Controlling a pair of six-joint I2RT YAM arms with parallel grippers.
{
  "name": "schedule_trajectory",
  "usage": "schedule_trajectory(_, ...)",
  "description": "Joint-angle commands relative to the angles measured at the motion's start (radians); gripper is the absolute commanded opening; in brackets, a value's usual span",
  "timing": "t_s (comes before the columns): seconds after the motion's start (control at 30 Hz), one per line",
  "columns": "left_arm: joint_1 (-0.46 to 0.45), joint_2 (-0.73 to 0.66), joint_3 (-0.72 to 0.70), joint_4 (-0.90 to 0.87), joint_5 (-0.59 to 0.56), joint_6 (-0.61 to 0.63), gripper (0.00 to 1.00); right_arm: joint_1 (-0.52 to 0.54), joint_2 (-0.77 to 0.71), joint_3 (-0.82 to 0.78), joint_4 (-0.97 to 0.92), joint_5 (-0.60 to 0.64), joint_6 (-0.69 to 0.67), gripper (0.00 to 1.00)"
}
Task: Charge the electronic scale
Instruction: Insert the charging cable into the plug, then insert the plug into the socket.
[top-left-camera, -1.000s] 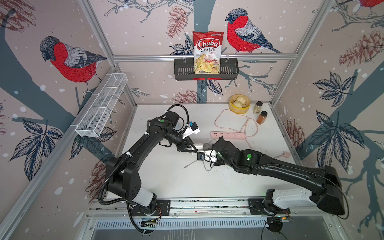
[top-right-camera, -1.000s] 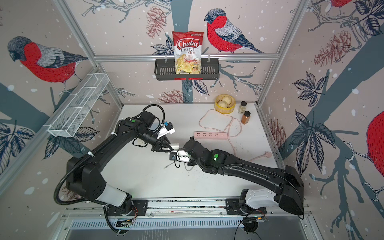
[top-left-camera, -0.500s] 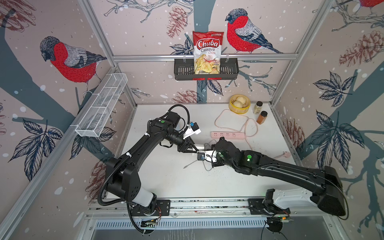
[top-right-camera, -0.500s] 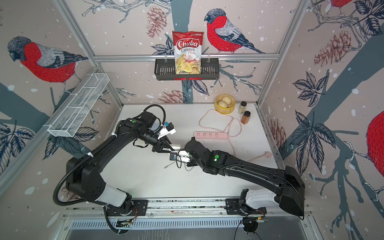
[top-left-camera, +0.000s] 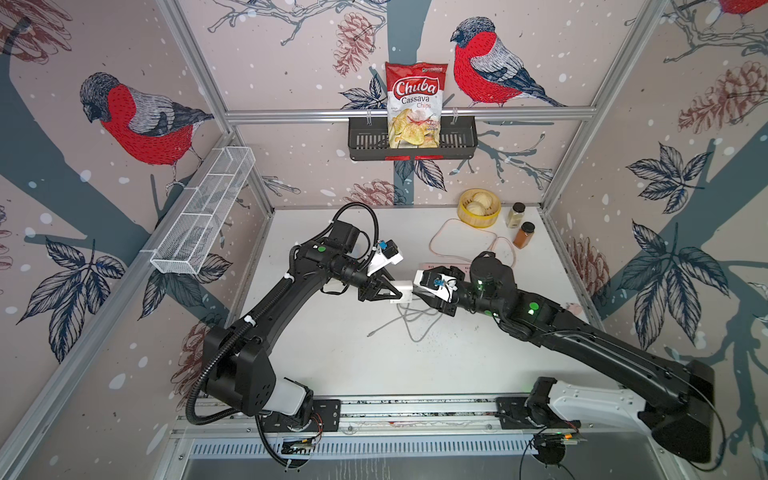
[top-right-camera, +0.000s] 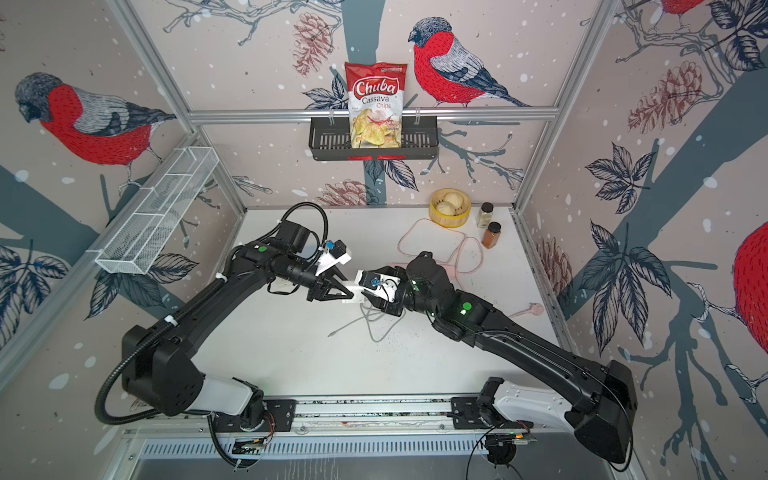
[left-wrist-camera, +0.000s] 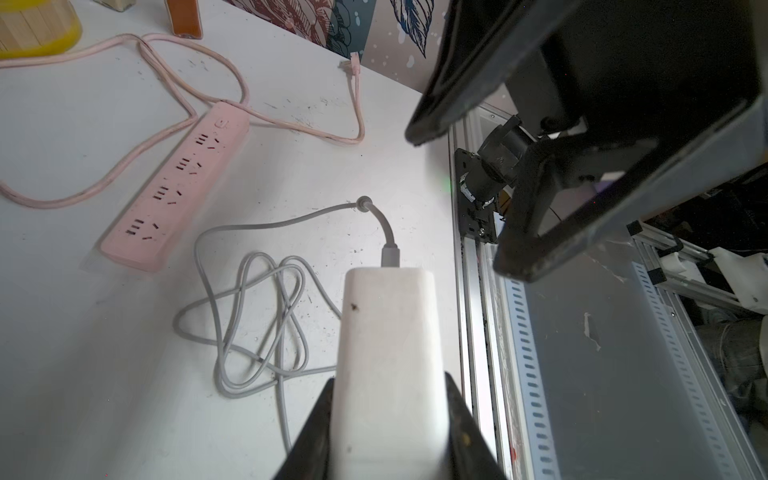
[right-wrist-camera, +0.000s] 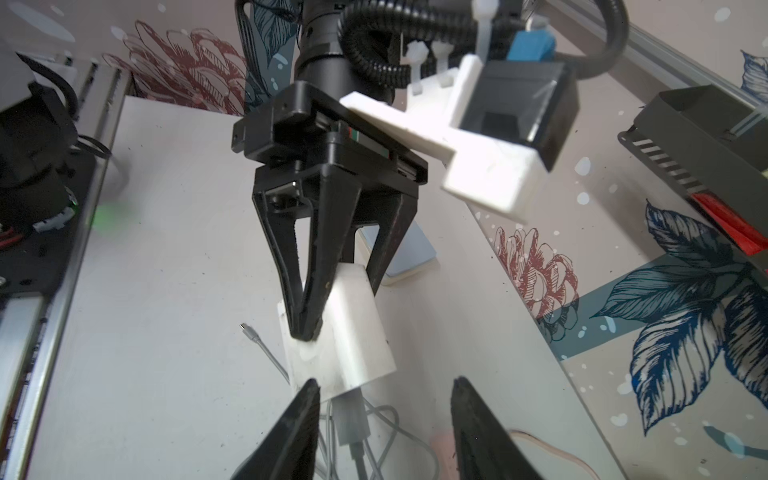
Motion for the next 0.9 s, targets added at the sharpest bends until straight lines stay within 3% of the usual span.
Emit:
schedule_trajectory(0.0, 0.005, -0.023, -0.008, 0.023, 0.015, 0.056, 0.00, -0.051, -0.012, 0.018, -0.037, -0.187, 0.109, 0.51)
schedule_trajectory(0.1, 0.008, -0.043, -0.024, 0.045, 0.012, 0.052, 0.00, -0.098, -0.015, 0.012, -0.016, -0.251, 0.208, 0.57)
schedule_trajectory(0.27, 0.008, -0.087, -0.072, 0.122, 0.057, 0.039, 0.00, -0.158, -0.029, -0.064, 0.191, -0.387, 0.404, 0.69)
schedule_trajectory(0.5, 0.016, -0.125, -0.094, 0.168, 0.132, 0.014, 0.00, -0.165, 0.054, -0.046, 0.246, -0.540, 0.459, 0.72)
schedule_trajectory(0.87, 0.042, -0.190, -0.146, 0.237, 0.222, -0.044, 0.00, -0.167, 0.100, -0.063, 0.276, -0.597, 0.460, 0.65)
